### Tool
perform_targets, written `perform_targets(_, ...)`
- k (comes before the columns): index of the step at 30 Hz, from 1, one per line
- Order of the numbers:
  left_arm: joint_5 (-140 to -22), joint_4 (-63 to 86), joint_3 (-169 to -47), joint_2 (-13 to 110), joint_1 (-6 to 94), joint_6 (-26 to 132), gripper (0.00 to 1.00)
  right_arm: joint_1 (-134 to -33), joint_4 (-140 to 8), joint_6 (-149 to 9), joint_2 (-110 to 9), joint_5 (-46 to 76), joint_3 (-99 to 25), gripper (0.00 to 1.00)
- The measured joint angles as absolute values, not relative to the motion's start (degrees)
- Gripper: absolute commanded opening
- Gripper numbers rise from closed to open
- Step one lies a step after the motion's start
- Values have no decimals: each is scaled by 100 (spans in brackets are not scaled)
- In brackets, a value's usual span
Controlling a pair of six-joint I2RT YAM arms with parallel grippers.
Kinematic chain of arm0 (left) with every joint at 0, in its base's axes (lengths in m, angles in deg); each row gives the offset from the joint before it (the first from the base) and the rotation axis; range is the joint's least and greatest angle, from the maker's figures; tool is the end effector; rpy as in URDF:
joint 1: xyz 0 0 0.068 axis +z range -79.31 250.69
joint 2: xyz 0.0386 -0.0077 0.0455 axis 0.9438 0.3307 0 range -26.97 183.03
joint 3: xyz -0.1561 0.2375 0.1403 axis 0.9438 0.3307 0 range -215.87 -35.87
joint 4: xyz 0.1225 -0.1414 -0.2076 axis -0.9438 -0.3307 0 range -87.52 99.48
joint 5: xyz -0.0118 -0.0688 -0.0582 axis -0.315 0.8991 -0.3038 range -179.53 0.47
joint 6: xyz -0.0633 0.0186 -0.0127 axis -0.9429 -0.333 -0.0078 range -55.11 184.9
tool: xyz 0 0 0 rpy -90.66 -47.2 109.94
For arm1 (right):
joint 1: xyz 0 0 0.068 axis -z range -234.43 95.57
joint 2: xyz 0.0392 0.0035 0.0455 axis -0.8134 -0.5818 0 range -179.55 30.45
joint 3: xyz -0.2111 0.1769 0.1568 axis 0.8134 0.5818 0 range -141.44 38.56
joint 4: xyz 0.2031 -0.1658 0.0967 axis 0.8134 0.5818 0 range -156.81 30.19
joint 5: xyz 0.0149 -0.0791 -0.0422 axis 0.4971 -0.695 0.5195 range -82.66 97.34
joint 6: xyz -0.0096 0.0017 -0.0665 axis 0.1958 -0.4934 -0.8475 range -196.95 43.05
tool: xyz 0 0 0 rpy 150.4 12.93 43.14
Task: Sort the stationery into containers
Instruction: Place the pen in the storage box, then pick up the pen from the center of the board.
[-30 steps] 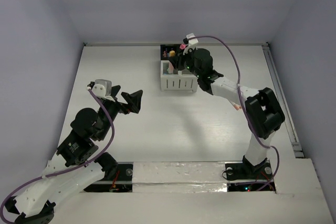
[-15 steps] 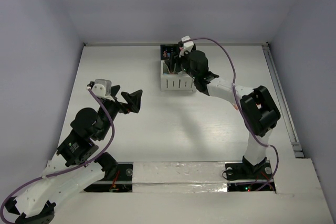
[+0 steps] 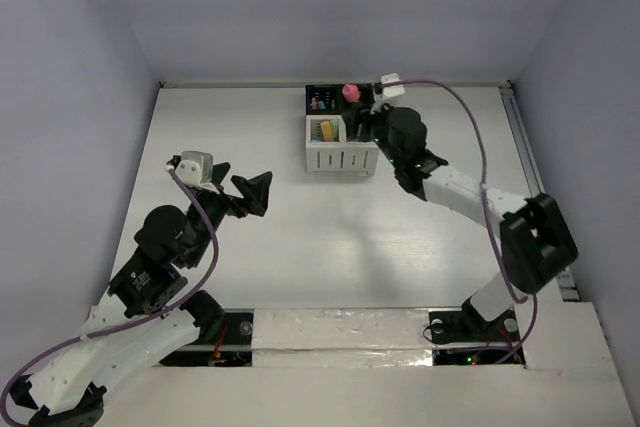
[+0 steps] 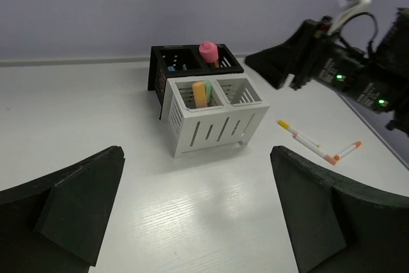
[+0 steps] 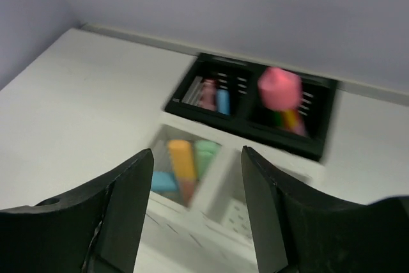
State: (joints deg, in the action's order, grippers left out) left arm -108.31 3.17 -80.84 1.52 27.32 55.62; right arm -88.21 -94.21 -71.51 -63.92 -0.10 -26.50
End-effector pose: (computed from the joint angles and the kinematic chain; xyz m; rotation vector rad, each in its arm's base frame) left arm 0.0897 -0.0610 0.4155 0.1456 1.4162 -0.5333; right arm 0.3615 0.2335 0.3407 -0.2974 1.5928 0.4259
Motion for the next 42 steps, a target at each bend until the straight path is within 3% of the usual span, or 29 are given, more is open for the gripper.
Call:
perform_targets(3, -10783, 317, -8084, 148, 2732, 5562, 99, -8451, -9224, -6839, -5612, -375, -1961, 55)
perform_targets(8, -10676, 321, -8084, 119, 2732, 5562, 99, -6952, -8324, -6074, -4950, -705, -1207, 47)
perform_targets(14, -10554, 321, -8084, 43, 2732, 5559, 99, -6228, -6938, -5936, -5068, -670, -906, 51)
perform_targets(23, -10445, 324, -8084, -58, 2732, 5557, 99, -6222, -5485, -6979, -6733, 421, -2576, 49)
perform_targets(27, -10407, 324, -8084, -60, 2732, 5557, 99, -6189, -5067, -7318, -7391, 681, -3170, 39)
perform_targets(37, -10346, 324, -8084, -60, 2732, 5557, 99, -6189, -4274, -7857, -8222, 738, -3872, 41)
perform_targets(42, -10346, 324, -8084, -60, 2732, 5557, 99, -6189, -4125, -8004, -8418, 666, -4132, 28)
